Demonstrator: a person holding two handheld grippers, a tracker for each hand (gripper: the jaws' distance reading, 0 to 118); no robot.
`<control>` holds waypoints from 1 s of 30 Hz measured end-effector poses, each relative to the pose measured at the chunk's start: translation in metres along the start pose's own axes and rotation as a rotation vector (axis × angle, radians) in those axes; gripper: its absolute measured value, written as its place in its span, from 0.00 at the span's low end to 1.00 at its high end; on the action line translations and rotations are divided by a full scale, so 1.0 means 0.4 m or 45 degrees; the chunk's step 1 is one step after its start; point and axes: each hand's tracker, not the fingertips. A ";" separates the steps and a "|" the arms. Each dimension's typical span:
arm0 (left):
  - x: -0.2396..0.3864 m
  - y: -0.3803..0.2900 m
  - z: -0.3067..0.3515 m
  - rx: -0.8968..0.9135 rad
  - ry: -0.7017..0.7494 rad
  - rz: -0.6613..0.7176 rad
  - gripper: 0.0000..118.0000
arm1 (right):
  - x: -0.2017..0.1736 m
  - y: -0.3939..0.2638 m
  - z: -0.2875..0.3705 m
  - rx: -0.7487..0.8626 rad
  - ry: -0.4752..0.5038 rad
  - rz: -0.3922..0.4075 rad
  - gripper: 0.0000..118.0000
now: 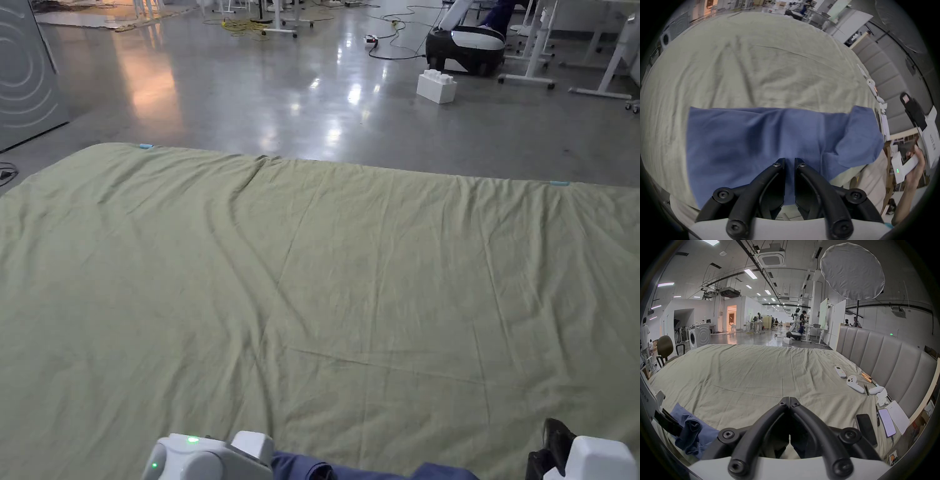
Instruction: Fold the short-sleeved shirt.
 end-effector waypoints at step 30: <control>-0.526 -0.050 0.175 0.365 -0.635 0.379 0.69 | -0.026 0.027 0.003 -0.007 0.050 -0.009 0.01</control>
